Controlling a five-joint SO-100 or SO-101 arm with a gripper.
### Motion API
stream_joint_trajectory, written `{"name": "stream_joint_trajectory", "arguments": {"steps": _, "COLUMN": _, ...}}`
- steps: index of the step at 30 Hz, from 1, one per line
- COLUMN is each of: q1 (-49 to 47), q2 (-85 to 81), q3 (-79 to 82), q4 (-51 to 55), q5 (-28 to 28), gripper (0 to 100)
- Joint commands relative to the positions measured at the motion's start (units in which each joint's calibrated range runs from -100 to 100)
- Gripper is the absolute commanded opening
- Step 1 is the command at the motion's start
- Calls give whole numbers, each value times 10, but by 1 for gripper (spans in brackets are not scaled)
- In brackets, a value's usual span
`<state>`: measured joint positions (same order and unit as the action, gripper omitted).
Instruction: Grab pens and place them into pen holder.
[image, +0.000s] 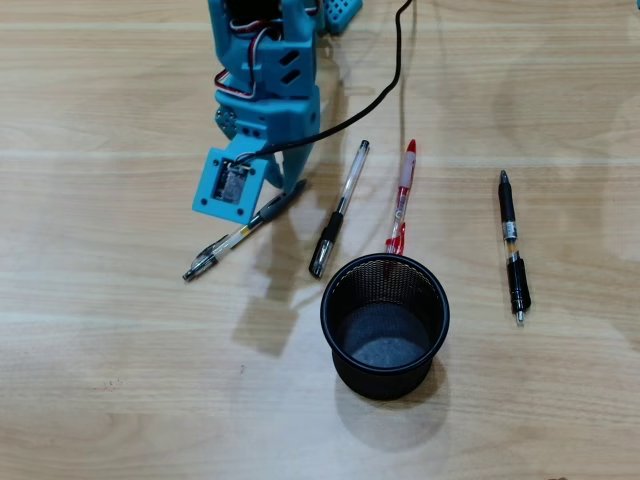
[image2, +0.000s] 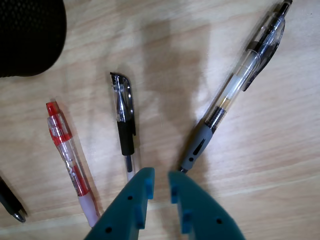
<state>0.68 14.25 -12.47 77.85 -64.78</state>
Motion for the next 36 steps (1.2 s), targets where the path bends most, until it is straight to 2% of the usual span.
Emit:
{"name": "stream_joint_trajectory", "arguments": {"steps": 1, "q1": -4, "q2": 11, "q3": -46, "q4": 3, "q5": -3, "gripper": 15}}
{"name": "stream_joint_trajectory", "arguments": {"steps": 3, "q1": -4, "q2": 16, "q3": -46, "q4": 3, "q5": -3, "gripper": 20}}
{"name": "stream_joint_trajectory", "arguments": {"steps": 10, "q1": 15, "q2": 48, "q3": -48, "q4": 3, "q5": -3, "gripper": 20}}
{"name": "stream_joint_trajectory", "arguments": {"steps": 22, "q1": 60, "q2": 191, "q3": -179, "q4": -5, "q5": -3, "gripper": 20}}
{"name": "stream_joint_trajectory", "arguments": {"steps": 31, "q1": 72, "q2": 256, "q3": -201, "q4": -5, "q5": -4, "gripper": 20}}
{"name": "stream_joint_trajectory", "arguments": {"steps": 36, "q1": 70, "q2": 265, "q3": -192, "q4": 1, "q5": -29, "gripper": 20}}
